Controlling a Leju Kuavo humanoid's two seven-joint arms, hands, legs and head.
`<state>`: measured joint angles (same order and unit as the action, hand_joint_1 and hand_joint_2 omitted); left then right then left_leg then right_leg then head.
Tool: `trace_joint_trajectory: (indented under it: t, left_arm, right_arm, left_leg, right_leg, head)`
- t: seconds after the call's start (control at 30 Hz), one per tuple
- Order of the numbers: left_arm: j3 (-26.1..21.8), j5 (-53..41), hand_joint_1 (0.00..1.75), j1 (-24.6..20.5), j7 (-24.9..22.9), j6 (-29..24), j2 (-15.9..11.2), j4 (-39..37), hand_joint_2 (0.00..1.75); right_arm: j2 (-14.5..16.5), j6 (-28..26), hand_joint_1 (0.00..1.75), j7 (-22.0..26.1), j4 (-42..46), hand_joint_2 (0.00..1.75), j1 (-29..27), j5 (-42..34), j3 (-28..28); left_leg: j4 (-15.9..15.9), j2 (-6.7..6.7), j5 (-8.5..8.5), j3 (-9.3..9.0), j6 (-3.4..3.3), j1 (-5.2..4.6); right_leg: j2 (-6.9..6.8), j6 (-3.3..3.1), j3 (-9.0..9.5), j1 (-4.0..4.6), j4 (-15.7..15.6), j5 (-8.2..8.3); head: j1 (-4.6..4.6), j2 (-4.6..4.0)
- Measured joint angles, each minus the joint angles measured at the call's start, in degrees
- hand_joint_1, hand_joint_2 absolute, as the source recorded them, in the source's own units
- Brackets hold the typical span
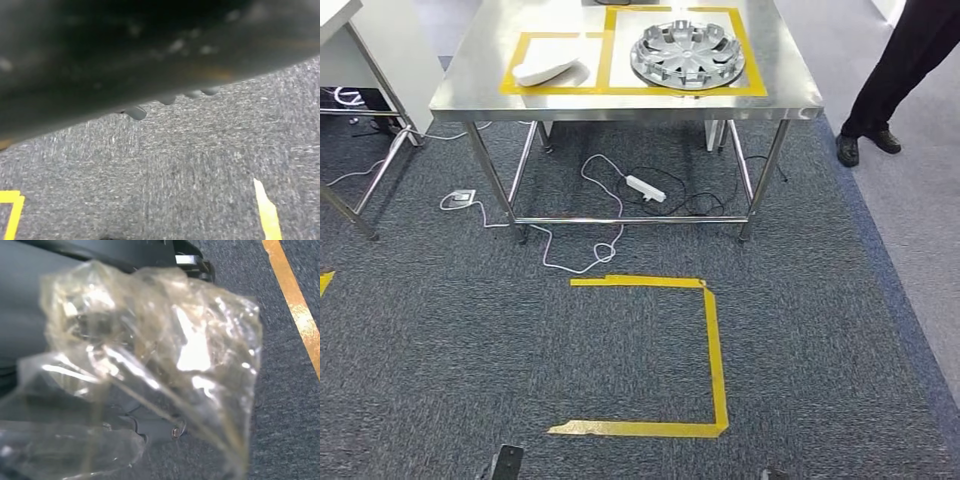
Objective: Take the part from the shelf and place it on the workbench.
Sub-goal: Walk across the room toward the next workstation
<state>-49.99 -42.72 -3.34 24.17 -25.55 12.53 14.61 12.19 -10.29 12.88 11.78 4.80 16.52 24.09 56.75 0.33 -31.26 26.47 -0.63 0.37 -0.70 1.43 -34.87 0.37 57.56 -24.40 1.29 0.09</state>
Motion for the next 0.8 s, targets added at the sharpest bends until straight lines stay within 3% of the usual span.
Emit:
trace_joint_trajectory:
  t: [0.03,0.07,0.17,0.2,0.23,0.27,0.3,0.37,0.43,0.47,0.53,0.57,0.63,0.7,0.73,0.77,0.8]
  left_arm:
    - [-0.01,0.01,0.0,0.01,0.0,0.0,0.01,-0.01,0.0]
    - [-0.01,0.01,0.0,0.03,0.0,0.0,0.03,-0.02,0.0]
    - [-0.02,-0.01,0.0,-0.02,0.0,0.0,0.06,-0.04,0.0]
    - [-0.02,-0.01,0.0,-0.02,0.0,0.0,0.05,-0.04,0.0]
    - [-0.02,-0.01,0.0,-0.01,0.0,0.0,0.03,-0.04,0.0]
    - [-0.02,-0.01,0.0,-0.01,0.0,0.0,0.02,-0.04,0.0]
    - [-0.02,-0.01,0.0,-0.02,0.0,0.0,0.02,-0.05,0.0]
    - [-0.01,-0.01,0.0,-0.05,0.0,0.0,0.03,-0.05,0.0]
    - [0.01,-0.01,0.0,-0.12,0.0,0.0,0.04,-0.05,0.0]
    - [0.01,-0.01,0.0,-0.16,0.0,0.0,0.04,-0.05,0.0]
    - [0.01,-0.01,0.0,-0.16,0.0,0.0,0.03,-0.05,0.0]
    - [0.01,-0.01,0.0,-0.07,0.0,0.0,0.02,-0.05,0.0]
    - [0.01,-0.01,0.0,0.13,0.0,0.0,0.02,-0.05,0.0]
    - [0.01,-0.01,0.0,0.21,0.0,0.0,0.01,-0.05,0.0]
    - [0.01,0.0,0.0,0.22,0.0,0.0,-0.01,-0.05,0.0]
    - [0.01,0.04,0.0,0.23,0.05,0.14,-0.04,-0.05,0.0]
    - [0.0,0.1,0.0,0.24,0.16,0.41,-0.07,-0.05,0.0]
  right_arm:
    - [-0.01,-0.01,0.0,-0.01,-0.01,0.0,-0.05,0.0,0.0]
    - [-0.01,-0.01,0.0,-0.02,-0.01,0.0,-0.12,-0.01,0.0]
    - [-0.02,-0.02,0.0,-0.04,-0.02,0.0,-0.15,-0.02,0.0]
    - [-0.02,-0.02,0.0,-0.03,-0.02,0.0,-0.13,-0.02,0.0]
    - [-0.02,-0.02,0.0,-0.03,-0.02,0.0,-0.14,-0.02,0.0]
    - [-0.02,-0.02,0.0,-0.03,-0.02,0.0,-0.16,-0.02,0.0]
    - [-0.02,-0.02,0.0,-0.03,-0.02,0.0,-0.16,-0.02,0.0]
    - [-0.02,-0.01,0.0,-0.02,-0.01,0.0,0.01,-0.02,0.01]
    - [-0.02,0.01,0.0,0.03,0.01,0.0,0.31,0.01,0.02]
    - [-0.02,0.01,0.0,0.07,0.02,0.0,0.4,0.02,0.01]
    - [-0.02,0.0,0.0,0.12,0.02,0.0,0.29,0.01,0.02]
    - [-0.02,-0.01,0.0,0.12,0.01,0.0,0.18,0.0,0.03]
    - [-0.02,-0.02,0.0,0.1,0.01,0.0,-0.03,-0.02,0.08]
    - [-0.02,-0.01,0.0,0.1,0.01,0.0,-0.12,-0.01,0.1]
    - [-0.02,-0.01,0.0,0.1,0.01,0.0,-0.13,-0.01,0.11]
    - [-0.02,-0.01,0.0,0.16,0.01,0.0,-0.14,0.06,0.11]
    - [-0.02,-0.03,0.0,0.28,0.01,0.0,-0.18,0.17,0.11]
  left_leg:
    - [-0.11,0.09,0.57,0.46,-0.43,0.05]
    - [-0.24,0.18,1.27,1.04,-0.91,0.13]
    - [-0.27,0.35,3.43,3.62,-1.55,0.2]
    - [-0.24,0.39,4.14,4.55,-1.5,0.19]
    - [-0.2,0.45,4.83,5.45,-1.42,0.19]
    - [-0.15,0.49,5.5,6.37,-1.3,0.2]
    - [-0.1,0.5,6.12,7.21,-1.11,0.22]
    - [0.06,0.47,7.21,8.41,-0.57,0.17]
    - [0.23,0.49,8.23,8.96,0.16,0.02]
    - [0.22,0.51,8.75,9.16,0.58,-0.02]
    - [0.34,0.47,9.22,9.61,1.43,0.16]
    - [1.12,0.41,8.12,9.96,1.73,0.26]
    - [5.85,0.26,3.15,11.4,2.04,0.41]
    - [13.26,0.2,-1.63,13.04,2.16,0.42]
    - [15.76,0.18,-2.34,13.21,2.15,0.4]
    - [16.63,0.17,-1.92,12.61,2.06,0.38]
    - [15.32,0.2,-0.6,11.06,1.89,0.34]
  right_leg:
    - [0.09,0.33,-0.37,-0.1,0.24,-0.35]
    - [0.22,0.69,-0.99,-0.2,1.23,-1.8]
    - [0.48,1.63,-3.83,-0.56,10.25,-9.9]
    - [0.49,1.86,-4.37,-0.66,13.64,-11.31]
    - [0.49,2.06,-4.32,-0.78,15.8,-11.34]
    - [0.49,2.21,-3.35,-0.93,16.2,-10.12]
    - [0.48,2.32,-1.36,-1.11,14.55,-8.34]
    - [0.52,2.31,5.42,-1.4,6.55,-6.39]
    - [0.64,1.72,10.83,-1.4,-1.42,-7.63]
    - [0.69,1.24,11.86,-1.27,-3.34,-8.28]
    - [0.6,0.02,11.27,-1.16,-4.02,-8.23]
    - [0.49,-0.63,10.85,-1.15,-4.01,-7.76]
    - [0.26,-1.6,9.84,-1.06,-4.08,-6.69]
    - [0.16,-2.02,8.57,-0.69,-3.92,-5.69]
    - [0.0,-2.11,8.0,-0.5,-3.72,-5.26]
    - [-0.17,-2.15,7.39,-0.33,-3.41,-4.9]
    - [-0.38,-2.16,6.86,-0.2,-3.03,-4.66]
  head:
    - [0.01,0.0]
    - [-0.07,0.0]
    - [-0.4,0.0]
    - [-0.42,0.0]
    - [-0.4,0.0]
    - [-0.42,0.0]
    - [-0.41,0.0]
    - [-0.43,0.0]
    - [-0.39,0.0]
    - [-0.34,0.0]
    - [-0.31,0.0]
    - [-0.23,0.0]
    - [-0.08,0.0]
    - [-0.03,0.0]
    - [-0.04,0.0]
    - [-0.03,0.0]
    - [-0.03,0.0]
